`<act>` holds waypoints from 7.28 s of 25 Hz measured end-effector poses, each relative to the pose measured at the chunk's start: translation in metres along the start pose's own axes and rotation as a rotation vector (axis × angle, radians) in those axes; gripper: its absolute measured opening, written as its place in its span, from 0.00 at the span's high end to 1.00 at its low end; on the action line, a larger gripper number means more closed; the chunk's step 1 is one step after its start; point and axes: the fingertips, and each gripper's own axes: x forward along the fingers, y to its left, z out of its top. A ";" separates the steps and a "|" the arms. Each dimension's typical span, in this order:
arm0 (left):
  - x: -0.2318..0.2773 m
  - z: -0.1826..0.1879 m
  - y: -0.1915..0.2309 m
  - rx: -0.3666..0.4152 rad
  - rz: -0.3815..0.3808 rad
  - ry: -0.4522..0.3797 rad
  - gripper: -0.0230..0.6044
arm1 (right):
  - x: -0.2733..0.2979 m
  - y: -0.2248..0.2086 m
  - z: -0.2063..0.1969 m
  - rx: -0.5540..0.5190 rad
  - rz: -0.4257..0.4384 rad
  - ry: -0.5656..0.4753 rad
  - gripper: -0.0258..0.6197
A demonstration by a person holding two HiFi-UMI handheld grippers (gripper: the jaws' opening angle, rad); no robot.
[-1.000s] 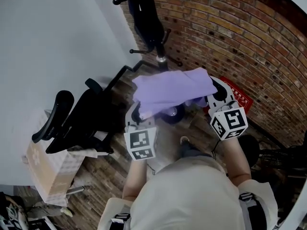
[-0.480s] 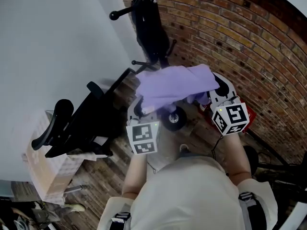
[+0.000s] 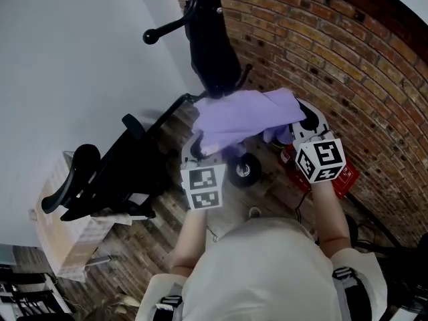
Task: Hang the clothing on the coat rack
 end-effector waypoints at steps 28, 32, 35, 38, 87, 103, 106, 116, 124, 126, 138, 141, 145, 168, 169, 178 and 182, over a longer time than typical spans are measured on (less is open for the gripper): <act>0.063 -0.063 0.007 -0.005 0.042 0.154 0.84 | 0.064 -0.020 -0.107 0.053 0.058 0.179 0.92; 0.067 -0.074 0.003 -0.011 0.030 0.172 0.84 | 0.065 -0.015 -0.122 0.070 0.067 0.205 0.92; 0.070 -0.081 0.000 -0.019 0.019 0.178 0.84 | 0.065 -0.010 -0.135 0.071 0.078 0.225 0.92; 0.073 -0.088 -0.006 -0.021 0.009 0.189 0.84 | 0.064 -0.003 -0.148 0.070 0.093 0.245 0.92; 0.062 -0.118 -0.060 -0.043 -0.096 0.201 0.62 | 0.026 0.082 -0.189 0.145 0.246 0.338 0.80; -0.010 -0.102 -0.049 -0.110 -0.107 0.101 0.54 | -0.035 0.078 -0.158 0.170 0.089 0.278 0.70; -0.030 -0.104 -0.050 -0.136 -0.125 0.094 0.54 | -0.054 0.090 -0.153 0.176 0.082 0.270 0.70; -0.110 -0.111 -0.049 -0.166 -0.105 0.048 0.77 | -0.126 0.136 -0.122 0.163 0.055 0.240 0.83; -0.171 -0.105 -0.048 -0.196 -0.071 -0.008 0.87 | -0.177 0.166 -0.095 0.131 0.049 0.195 0.91; -0.184 -0.105 -0.051 -0.196 -0.073 -0.024 0.89 | -0.188 0.173 -0.090 0.123 0.049 0.186 0.92; -0.247 -0.121 -0.059 -0.207 -0.077 -0.042 0.94 | -0.241 0.209 -0.075 0.109 0.065 0.148 0.96; -0.257 -0.122 -0.059 -0.207 -0.079 -0.049 0.94 | -0.249 0.215 -0.073 0.106 0.068 0.140 0.96; -0.268 -0.127 -0.056 -0.206 -0.075 -0.044 0.94 | -0.257 0.222 -0.072 0.102 0.070 0.135 0.96; -0.268 -0.120 -0.058 -0.215 -0.094 -0.049 0.94 | -0.258 0.224 -0.065 0.088 0.061 0.111 0.96; -0.267 -0.120 -0.058 -0.215 -0.094 -0.048 0.94 | -0.257 0.224 -0.065 0.091 0.064 0.111 0.96; -0.265 -0.116 -0.059 -0.224 -0.114 -0.052 0.94 | -0.254 0.225 -0.065 0.097 0.071 0.114 0.96; -0.264 -0.115 -0.058 -0.228 -0.111 -0.055 0.94 | -0.252 0.223 -0.066 0.100 0.072 0.115 0.96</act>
